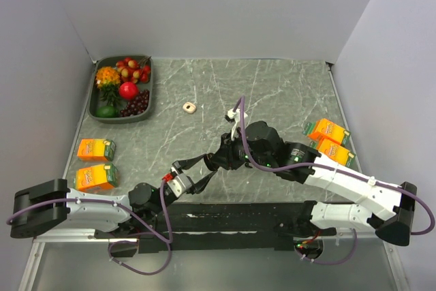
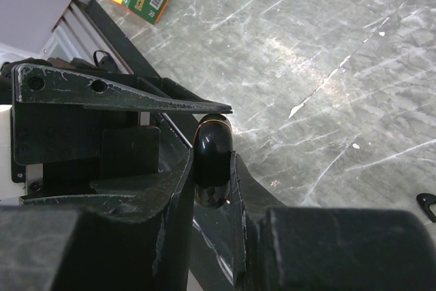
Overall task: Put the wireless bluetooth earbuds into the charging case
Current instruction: Open the charging case.
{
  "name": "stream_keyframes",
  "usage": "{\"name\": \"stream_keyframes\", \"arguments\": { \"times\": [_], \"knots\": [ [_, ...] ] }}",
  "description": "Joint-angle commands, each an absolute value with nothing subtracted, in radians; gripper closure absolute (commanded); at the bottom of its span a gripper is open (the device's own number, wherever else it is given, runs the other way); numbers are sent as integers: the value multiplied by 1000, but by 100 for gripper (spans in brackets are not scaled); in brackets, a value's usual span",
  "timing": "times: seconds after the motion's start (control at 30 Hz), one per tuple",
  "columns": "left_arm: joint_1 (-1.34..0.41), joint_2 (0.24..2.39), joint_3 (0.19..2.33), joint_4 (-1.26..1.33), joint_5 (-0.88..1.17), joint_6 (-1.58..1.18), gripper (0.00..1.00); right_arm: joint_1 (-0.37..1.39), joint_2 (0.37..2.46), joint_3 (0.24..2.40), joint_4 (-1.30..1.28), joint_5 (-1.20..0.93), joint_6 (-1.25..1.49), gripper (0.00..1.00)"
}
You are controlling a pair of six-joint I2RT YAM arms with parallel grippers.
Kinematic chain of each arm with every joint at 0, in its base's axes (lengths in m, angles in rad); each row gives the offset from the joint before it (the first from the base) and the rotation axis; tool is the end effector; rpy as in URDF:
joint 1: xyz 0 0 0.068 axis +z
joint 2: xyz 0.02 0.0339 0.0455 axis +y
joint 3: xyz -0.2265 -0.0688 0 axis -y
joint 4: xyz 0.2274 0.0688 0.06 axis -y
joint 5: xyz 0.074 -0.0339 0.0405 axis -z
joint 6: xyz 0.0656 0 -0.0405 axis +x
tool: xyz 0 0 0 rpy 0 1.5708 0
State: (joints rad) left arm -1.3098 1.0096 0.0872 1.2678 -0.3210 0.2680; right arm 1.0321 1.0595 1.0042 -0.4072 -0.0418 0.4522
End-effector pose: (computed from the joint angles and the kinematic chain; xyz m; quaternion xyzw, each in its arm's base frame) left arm 0.0749 -0.2003 0.2064 0.3107 0.4928 -0.3222 0.7462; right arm 0.1333 0.2284 0.2961 -0.2536 0.8115 0.3687 0.3757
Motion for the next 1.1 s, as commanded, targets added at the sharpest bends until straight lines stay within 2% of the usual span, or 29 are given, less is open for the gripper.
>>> {"name": "stream_keyframes", "arguments": {
  "times": [0.0,0.3,0.7,0.77,0.8,0.87,1.07],
  "knots": [
    [-1315,992,83,1522,-344,273,99,1019,1008,1012,-488,78,419,78],
    [-1315,1005,86,1519,-347,278,99,1014,994,1006,-497,89,422,65],
    [-1316,1000,87,1511,-348,273,99,1009,974,996,-496,107,428,61],
    [-1316,1003,87,1508,-350,275,99,1008,950,994,-476,110,434,56],
    [-1316,1003,87,1511,-350,275,99,1008,942,996,-466,103,434,45],
    [-1316,1009,87,1514,-348,272,99,1006,928,996,-442,68,437,33],
    [-1316,1006,91,1508,-344,272,99,967,936,982,-397,-33,469,26]
  ]
}}
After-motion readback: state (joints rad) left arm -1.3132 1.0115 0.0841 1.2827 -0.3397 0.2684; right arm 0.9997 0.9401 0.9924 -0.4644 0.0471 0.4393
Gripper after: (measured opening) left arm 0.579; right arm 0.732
